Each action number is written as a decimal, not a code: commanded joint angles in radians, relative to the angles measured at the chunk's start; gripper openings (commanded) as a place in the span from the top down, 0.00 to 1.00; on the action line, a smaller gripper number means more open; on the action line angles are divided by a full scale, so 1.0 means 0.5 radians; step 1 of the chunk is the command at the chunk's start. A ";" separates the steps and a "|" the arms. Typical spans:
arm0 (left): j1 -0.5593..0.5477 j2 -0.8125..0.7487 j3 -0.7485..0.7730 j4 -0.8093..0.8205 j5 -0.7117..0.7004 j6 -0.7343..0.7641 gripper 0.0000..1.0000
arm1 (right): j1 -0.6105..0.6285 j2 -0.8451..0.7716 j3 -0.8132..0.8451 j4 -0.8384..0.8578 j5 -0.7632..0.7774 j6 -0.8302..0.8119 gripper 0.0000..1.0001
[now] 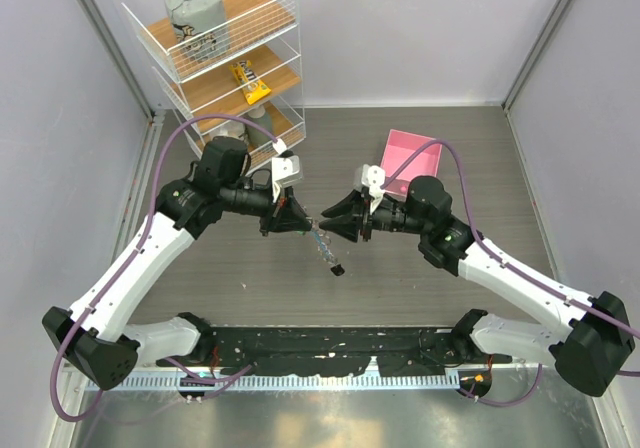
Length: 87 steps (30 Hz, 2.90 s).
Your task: Remove the keys from the keyring
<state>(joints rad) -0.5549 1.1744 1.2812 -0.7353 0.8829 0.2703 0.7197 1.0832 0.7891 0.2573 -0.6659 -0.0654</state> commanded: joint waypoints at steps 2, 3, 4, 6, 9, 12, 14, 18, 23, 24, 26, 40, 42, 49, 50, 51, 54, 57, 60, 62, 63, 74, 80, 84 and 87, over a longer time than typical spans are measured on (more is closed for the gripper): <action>0.005 -0.063 0.061 0.059 0.060 0.003 1.00 | 0.000 -0.028 -0.023 0.163 -0.080 0.069 0.64; 0.005 -0.063 0.064 0.062 0.066 0.002 1.00 | 0.003 -0.019 -0.023 0.169 -0.076 0.076 0.64; 0.005 -0.060 0.061 0.065 0.069 -0.001 1.00 | 0.006 -0.007 -0.014 0.176 -0.080 0.076 0.64; 0.005 -0.057 0.061 0.075 0.072 -0.004 1.00 | 0.015 0.009 -0.007 0.200 -0.089 0.097 0.64; 0.008 -0.054 0.058 0.084 0.081 -0.013 1.00 | 0.033 0.024 0.005 0.228 -0.092 0.106 0.64; 0.005 -0.057 0.048 0.096 0.096 -0.022 1.00 | 0.042 0.036 0.017 0.234 -0.092 0.106 0.64; 0.005 -0.060 0.045 0.108 0.099 -0.028 1.00 | 0.049 0.049 0.023 0.237 -0.095 0.103 0.64; 0.002 -0.060 0.039 0.118 0.112 -0.040 1.00 | 0.070 0.061 0.029 0.237 -0.101 0.097 0.65; 0.002 -0.063 0.030 0.136 0.136 -0.053 1.00 | 0.085 0.076 0.045 0.240 -0.095 0.088 0.71; 0.002 -0.063 0.027 0.145 0.139 -0.056 1.00 | 0.098 0.076 0.051 0.237 -0.098 0.082 0.72; 0.002 -0.063 0.024 0.151 0.142 -0.062 1.00 | 0.113 0.073 0.054 0.246 -0.095 0.079 0.72; 0.005 -0.054 0.018 0.161 0.167 -0.077 1.00 | 0.141 0.021 0.029 0.274 -0.138 0.033 0.95; 0.002 -0.060 0.021 0.176 0.152 -0.096 1.00 | 0.144 0.006 0.011 0.271 -0.135 0.024 0.95; 0.005 -0.008 0.058 0.148 0.142 -0.166 1.00 | 0.208 -0.095 -0.004 0.148 0.012 -0.136 0.95; 0.008 0.007 0.076 0.136 0.142 -0.178 1.00 | 0.229 -0.126 0.008 0.069 0.049 -0.233 0.95; 0.002 0.029 0.088 0.112 0.139 -0.188 1.00 | 0.284 -0.138 0.011 0.038 0.140 -0.298 0.95; 0.005 0.075 0.125 0.090 0.136 -0.231 1.00 | 0.404 -0.212 0.020 -0.115 0.343 -0.571 0.95; 0.008 0.112 0.128 0.121 0.188 -0.292 1.00 | 0.515 -0.231 0.029 -0.204 0.527 -0.758 0.95; 0.005 0.167 0.153 0.081 0.204 -0.307 1.00 | 0.582 -0.230 0.051 -0.266 0.608 -0.884 0.95; 0.008 0.213 0.186 0.014 0.149 -0.313 1.00 | 0.680 -0.246 0.027 -0.269 0.681 -1.016 0.95; 0.005 0.234 0.205 -0.017 0.124 -0.320 1.00 | 0.702 -0.258 0.011 -0.254 0.724 -1.117 0.95; 0.177 0.437 0.211 0.160 0.253 -0.893 1.00 | 1.024 -0.301 -0.271 0.019 1.111 -1.673 0.95; 0.281 0.480 -0.028 0.589 0.415 -1.239 1.00 | 1.055 -0.283 -0.336 0.142 1.227 -1.716 0.78; 0.306 0.459 -0.129 0.756 0.403 -1.301 1.00 | 1.052 -0.316 -0.302 0.151 1.448 -1.486 0.58; 0.306 0.443 -0.160 0.783 0.412 -1.280 1.00 | 1.021 -0.372 -0.299 0.127 1.436 -1.379 0.60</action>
<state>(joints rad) -0.4011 1.4212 1.2091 -0.5037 1.0565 -0.3298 1.2461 0.9443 0.6216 0.2699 0.0231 -0.8536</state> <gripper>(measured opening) 0.041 0.414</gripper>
